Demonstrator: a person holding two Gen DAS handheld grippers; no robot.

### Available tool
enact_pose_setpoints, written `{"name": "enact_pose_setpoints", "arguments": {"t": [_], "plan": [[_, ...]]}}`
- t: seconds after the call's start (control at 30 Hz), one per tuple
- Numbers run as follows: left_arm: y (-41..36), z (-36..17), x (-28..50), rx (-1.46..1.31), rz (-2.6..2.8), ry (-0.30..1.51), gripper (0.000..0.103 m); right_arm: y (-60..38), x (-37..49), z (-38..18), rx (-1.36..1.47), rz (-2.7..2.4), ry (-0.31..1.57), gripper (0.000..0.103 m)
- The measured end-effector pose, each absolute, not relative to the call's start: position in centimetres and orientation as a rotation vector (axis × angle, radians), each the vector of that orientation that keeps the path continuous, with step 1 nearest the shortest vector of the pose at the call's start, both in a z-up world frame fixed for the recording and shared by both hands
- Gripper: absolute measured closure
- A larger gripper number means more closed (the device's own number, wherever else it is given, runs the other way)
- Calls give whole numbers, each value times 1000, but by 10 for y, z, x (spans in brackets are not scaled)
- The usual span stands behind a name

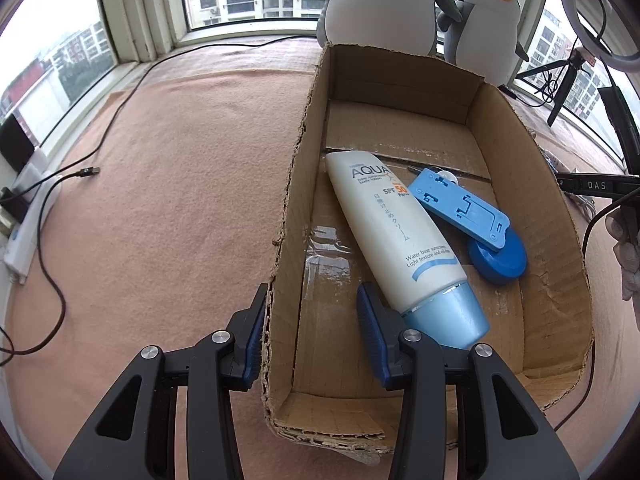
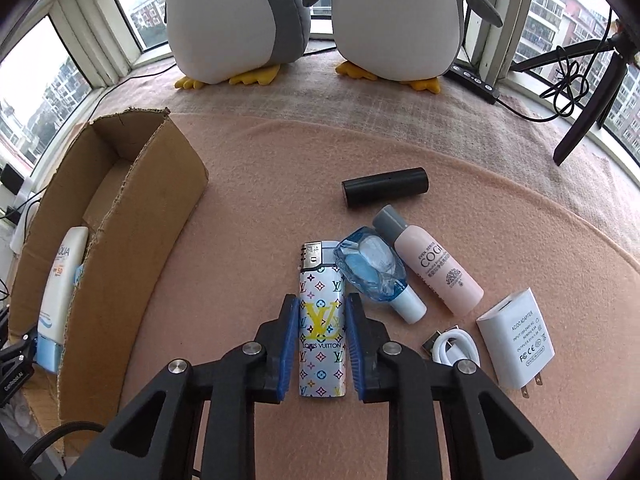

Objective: Organize rigid objects
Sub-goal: 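Grasp the white patterned lighter with the right tool and lift it, then carry the lighter into the box and release it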

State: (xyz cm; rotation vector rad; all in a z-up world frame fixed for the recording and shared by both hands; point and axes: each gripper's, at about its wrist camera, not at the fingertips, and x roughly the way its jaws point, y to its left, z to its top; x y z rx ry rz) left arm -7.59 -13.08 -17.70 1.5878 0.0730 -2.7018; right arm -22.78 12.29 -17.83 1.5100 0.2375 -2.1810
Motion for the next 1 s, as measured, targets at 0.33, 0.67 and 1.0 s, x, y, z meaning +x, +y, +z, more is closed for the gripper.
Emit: {"name": "enact_pose_setpoints", "arguments": {"t": [0.33, 0.67, 1.0], "plan": [[-131, -176, -76, 1584, -2706, 81, 61, 124, -200, -176, 1496, -2192, 182, 82], [-131, -175, -77, 1583, -2710, 82, 61, 121, -178, -151, 1438, -2211, 57, 82], [-129, -175, -77, 1581, -2710, 87, 61, 101, -165, -97, 1291, -2219, 38, 82]]}}
